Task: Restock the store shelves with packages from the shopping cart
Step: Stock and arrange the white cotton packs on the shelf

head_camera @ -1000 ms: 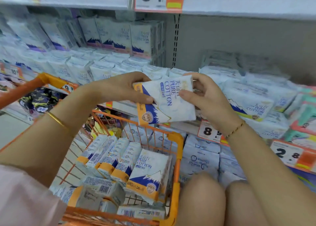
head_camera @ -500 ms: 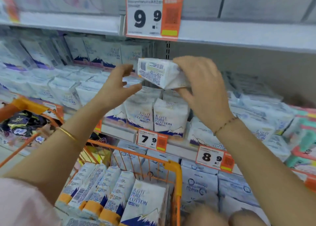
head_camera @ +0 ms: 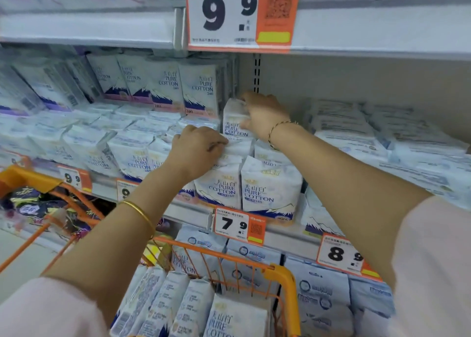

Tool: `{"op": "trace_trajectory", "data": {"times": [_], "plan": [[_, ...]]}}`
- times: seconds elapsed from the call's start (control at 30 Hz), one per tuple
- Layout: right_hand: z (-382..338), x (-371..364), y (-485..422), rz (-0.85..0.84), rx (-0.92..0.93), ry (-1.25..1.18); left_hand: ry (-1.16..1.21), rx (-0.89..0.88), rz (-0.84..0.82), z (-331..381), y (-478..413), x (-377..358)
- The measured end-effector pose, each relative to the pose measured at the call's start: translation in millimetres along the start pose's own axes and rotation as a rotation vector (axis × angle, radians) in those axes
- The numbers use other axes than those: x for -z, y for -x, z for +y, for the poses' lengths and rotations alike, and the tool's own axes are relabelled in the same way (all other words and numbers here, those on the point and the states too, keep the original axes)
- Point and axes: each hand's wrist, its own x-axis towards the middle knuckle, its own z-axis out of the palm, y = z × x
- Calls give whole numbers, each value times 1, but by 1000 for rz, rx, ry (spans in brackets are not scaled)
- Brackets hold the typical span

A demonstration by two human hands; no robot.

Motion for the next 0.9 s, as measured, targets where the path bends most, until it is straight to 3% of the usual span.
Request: {"op": "trace_trajectory", "data": {"times": [0.27, 0.4, 0.5, 0.67, 0.77, 0.9], "plan": [[-9, -20, -12, -297, 59, 4, -33, -1, 15, -1, -1, -5], [-7, -13, -6, -300, 55, -21, 44, 0, 4, -2, 1, 0], [-7, -5, 6, -200, 61, -32, 160, -4, 61, 0, 14, 11], [-36, 10, 79, 192, 184, -208, 178, 24, 152, -3, 60, 41], [-60, -3, 151, 172, 233, -476, 299, 129, -32, -7, 94, 60], [-74, -53, 205, -160, 238, -531, 169, 187, -721, -34, 137, 64]]}}
